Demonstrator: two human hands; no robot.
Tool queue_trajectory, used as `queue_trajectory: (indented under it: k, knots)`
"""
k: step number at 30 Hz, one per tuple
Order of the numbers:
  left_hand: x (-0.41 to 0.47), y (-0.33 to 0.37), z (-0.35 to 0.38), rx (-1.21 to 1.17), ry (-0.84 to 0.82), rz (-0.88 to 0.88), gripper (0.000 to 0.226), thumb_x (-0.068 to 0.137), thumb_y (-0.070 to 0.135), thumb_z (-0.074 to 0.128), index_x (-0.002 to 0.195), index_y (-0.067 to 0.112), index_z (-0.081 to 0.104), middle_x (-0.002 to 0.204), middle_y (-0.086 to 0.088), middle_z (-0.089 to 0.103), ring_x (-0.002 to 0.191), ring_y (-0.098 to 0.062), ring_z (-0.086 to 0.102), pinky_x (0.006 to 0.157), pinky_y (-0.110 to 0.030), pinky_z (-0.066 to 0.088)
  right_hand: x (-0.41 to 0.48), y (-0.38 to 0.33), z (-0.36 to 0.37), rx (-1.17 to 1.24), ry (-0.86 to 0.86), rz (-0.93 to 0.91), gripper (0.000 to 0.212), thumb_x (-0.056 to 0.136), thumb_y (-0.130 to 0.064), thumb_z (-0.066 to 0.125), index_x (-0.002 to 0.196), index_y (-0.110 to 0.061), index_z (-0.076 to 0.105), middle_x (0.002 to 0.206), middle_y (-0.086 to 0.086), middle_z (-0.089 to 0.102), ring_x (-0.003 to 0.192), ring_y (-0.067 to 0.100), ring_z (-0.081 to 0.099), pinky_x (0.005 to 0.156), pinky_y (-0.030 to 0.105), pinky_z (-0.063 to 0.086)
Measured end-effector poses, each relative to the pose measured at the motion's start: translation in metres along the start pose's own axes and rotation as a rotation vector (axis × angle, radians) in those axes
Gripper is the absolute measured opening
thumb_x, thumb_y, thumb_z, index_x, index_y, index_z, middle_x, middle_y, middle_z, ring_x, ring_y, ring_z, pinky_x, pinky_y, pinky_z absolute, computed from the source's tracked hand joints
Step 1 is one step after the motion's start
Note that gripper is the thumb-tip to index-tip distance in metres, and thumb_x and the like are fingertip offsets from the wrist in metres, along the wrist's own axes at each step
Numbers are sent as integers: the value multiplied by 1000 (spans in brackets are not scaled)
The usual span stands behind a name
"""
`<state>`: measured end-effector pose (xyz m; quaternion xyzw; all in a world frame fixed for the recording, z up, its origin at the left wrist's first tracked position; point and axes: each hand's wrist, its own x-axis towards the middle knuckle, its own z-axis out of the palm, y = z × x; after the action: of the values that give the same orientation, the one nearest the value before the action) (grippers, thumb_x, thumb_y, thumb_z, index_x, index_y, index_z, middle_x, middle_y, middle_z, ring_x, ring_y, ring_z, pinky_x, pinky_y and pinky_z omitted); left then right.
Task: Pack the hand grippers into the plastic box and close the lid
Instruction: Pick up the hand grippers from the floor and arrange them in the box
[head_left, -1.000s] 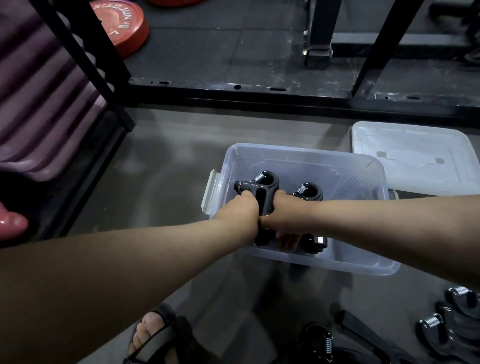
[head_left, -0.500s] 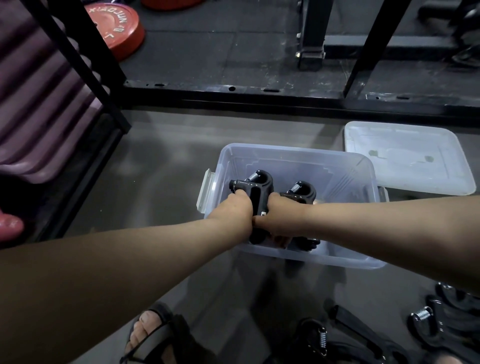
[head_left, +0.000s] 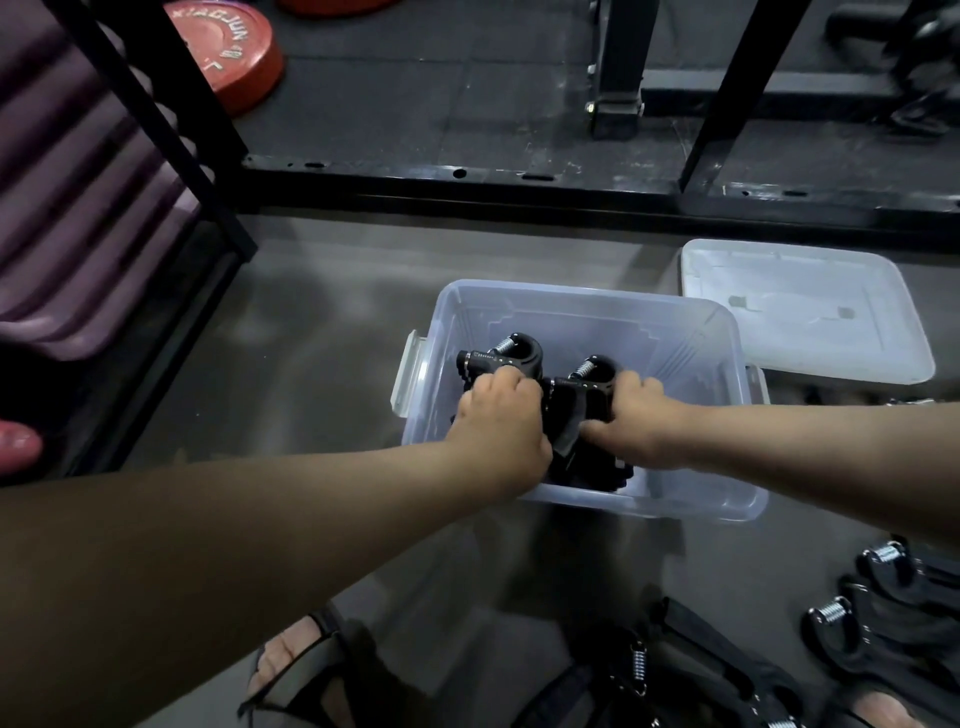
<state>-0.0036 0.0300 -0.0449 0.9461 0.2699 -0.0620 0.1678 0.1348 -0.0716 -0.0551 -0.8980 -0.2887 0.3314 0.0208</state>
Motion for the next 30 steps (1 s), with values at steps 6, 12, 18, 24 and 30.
queue_trajectory:
  k: [6, 12, 18, 24, 30]
  knots:
    - [9, 17, -5, 151, 85, 218, 33, 87, 34, 55, 113, 16, 61, 117, -6, 52, 110, -30, 44, 90, -39, 32, -2, -1, -2, -16, -137, 1, 53, 92, -36, 54, 118, -4, 19, 95, 25, 65, 62, 35, 67, 54, 41, 56]
    - [19, 29, 0, 363, -179, 152, 40, 89, 47, 56, 111, 15, 63, 124, -8, 46, 117, -30, 33, 99, -43, 24, -6, 3, 5, 53, -139, -28, 35, 96, -25, 50, 110, -4, 26, 97, 25, 66, 69, 37, 68, 56, 42, 55]
    - [25, 20, 4, 364, -159, 165, 36, 90, 38, 53, 116, 15, 64, 130, -3, 46, 123, -29, 31, 101, -41, 24, 0, 9, 6, 85, -135, -78, 34, 96, -27, 48, 109, 0, 33, 89, 24, 68, 67, 37, 70, 59, 46, 60]
    - [21, 15, 8, 234, -100, 164, 34, 86, 36, 52, 110, 20, 71, 128, 3, 51, 123, -26, 34, 100, -40, 26, 1, 12, 6, 127, -112, -66, 45, 97, -38, 41, 114, 4, 48, 100, 26, 67, 78, 40, 69, 68, 42, 58]
    - [-4, 6, 0, 11, 22, 152, 49, 70, 33, 38, 101, 25, 76, 108, 2, 68, 109, -28, 54, 97, -40, 43, -33, 27, 5, 15, 17, -122, 41, 98, -33, 43, 129, -6, 46, 130, 21, 47, 122, 37, 46, 94, 37, 38]
